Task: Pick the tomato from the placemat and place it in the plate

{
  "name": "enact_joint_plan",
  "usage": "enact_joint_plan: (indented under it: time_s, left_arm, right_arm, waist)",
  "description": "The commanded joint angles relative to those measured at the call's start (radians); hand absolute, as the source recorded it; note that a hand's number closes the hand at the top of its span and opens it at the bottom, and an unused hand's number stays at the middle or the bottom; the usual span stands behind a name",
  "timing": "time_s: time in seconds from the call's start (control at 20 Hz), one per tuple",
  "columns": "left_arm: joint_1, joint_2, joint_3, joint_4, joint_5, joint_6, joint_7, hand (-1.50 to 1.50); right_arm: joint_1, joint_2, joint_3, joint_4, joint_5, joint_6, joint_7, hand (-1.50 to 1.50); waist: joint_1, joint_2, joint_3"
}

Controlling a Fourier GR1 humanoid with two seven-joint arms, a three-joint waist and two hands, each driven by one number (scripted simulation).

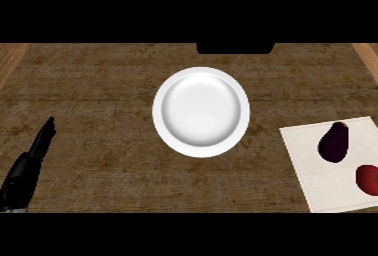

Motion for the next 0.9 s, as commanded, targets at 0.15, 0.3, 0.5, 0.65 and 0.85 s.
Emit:
enact_joint_plan:
  time_s: [0.15, 0.3, 0.5, 0.65, 0.85]
  left_arm:
    - [-0.015, -0.012, 0.047, 0.019, -0.021, -0.045, -0.017, 0.00]
    - [-0.026, -0.061, 0.024, 0.004, -0.058, -0.018, 0.020, 0.00]
    - [-0.026, -0.081, 0.033, 0.049, -0.079, -0.023, -0.029, 0.00]
    - [0.053, -0.084, 0.044, -0.020, -0.074, -0.035, -0.053, 0.00]
    - [0.029, -0.033, 0.109, 0.019, -0.029, -0.117, -0.064, 0.00]
  right_arm:
    - [-0.127, 0.047, 0.009, 0.163, 0.117, -0.003, -0.061, -1.50]
    - [-0.062, 0.085, 0.015, 0.123, 0.148, -0.003, -0.089, -1.50]
    - [-0.086, 0.127, 0.002, 0.121, 0.157, -0.019, -0.104, 1.50]
    - [-0.142, 0.111, -0.025, 0.124, 0.133, 0.003, -0.080, 1.50]
    - [-0.096, 0.103, -0.037, 0.194, 0.199, -0.018, -0.214, 1.50]
  waist:
    - [0.003, 0.001, 0.000]
    - [-0.001, 0.000, 0.000]
    - [-0.001, 0.000, 0.000]
    - [0.003, 0.000, 0.000]
    - [0.001, 0.000, 0.000]
